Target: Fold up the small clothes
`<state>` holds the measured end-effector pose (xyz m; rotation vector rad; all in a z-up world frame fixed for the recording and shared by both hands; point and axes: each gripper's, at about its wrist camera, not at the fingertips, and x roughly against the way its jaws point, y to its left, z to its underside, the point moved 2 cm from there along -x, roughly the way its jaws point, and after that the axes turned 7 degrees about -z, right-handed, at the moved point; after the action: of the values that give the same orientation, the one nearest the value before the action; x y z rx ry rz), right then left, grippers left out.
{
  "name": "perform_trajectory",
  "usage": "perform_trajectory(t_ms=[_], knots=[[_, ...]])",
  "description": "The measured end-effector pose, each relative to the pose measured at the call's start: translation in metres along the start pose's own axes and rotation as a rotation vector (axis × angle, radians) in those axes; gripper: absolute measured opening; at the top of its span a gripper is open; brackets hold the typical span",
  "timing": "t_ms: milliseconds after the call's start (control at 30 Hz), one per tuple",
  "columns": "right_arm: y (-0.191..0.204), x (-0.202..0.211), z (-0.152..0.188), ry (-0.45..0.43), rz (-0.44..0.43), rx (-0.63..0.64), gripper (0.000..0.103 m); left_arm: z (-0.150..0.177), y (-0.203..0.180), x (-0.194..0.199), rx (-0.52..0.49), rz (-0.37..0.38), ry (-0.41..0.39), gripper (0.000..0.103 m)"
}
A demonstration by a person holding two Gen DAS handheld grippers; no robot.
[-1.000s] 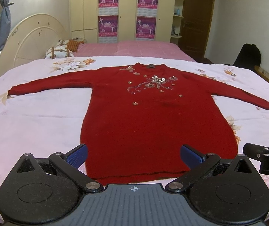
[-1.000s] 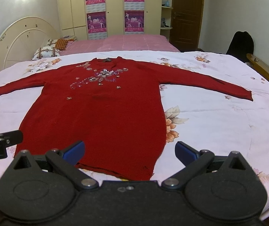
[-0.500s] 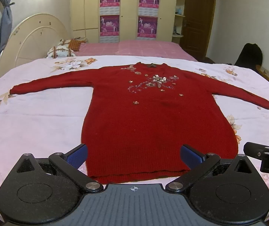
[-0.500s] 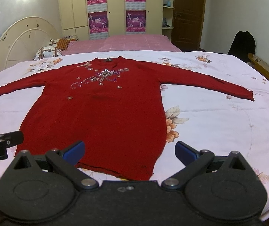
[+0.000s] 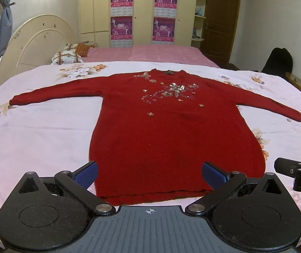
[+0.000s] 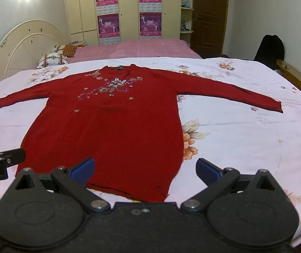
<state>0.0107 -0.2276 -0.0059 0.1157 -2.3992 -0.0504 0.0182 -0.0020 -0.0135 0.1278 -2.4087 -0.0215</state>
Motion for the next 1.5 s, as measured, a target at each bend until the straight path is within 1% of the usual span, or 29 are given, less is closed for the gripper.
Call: perform_trajectory(t_ms=[1000, 1067, 1100, 1167, 1200, 1267, 1400, 1433, 1500], knots=[[0.005, -0.002, 0.006, 0.009, 0.029, -0.004, 0.102, 0.001, 0.001, -0.005, -0.011, 0.008, 0.002, 0.103], [0.003, -0.003, 0.006, 0.006, 0.034, -0.005, 0.102, 0.000, 0.001, -0.003, -0.004, 0.033, -0.011, 0.103], [0.002, -0.004, 0.007, 0.008, 0.036, -0.008, 0.102, 0.000, 0.002, -0.001, 0.009, 0.055, -0.028, 0.103], [-0.001, -0.004, 0.008, 0.001, 0.020, -0.015, 0.102, -0.003, 0.002, -0.002, 0.028, 0.093, -0.032, 0.103], [-0.003, -0.006, 0.008, -0.003, 0.007, -0.013, 0.102, -0.004, 0.001, -0.004, 0.037, 0.090, -0.035, 0.103], [-0.007, -0.010, 0.009, 0.022, 0.005, -0.009, 0.102, -0.007, -0.003, -0.007, 0.017, 0.124, -0.039, 0.103], [-0.028, -0.014, 0.007, 0.038, -0.001, -0.088, 0.102, -0.017, -0.013, -0.018, -0.024, 0.089, -0.063, 0.103], [-0.036, -0.016, 0.004, 0.034, -0.003, -0.106, 0.102, -0.020, -0.014, -0.021, -0.022, 0.084, -0.070, 0.103], [-0.053, -0.018, -0.002, 0.006, 0.009, -0.106, 0.098, -0.028, -0.016, -0.031, -0.014, 0.071, -0.093, 0.103]])
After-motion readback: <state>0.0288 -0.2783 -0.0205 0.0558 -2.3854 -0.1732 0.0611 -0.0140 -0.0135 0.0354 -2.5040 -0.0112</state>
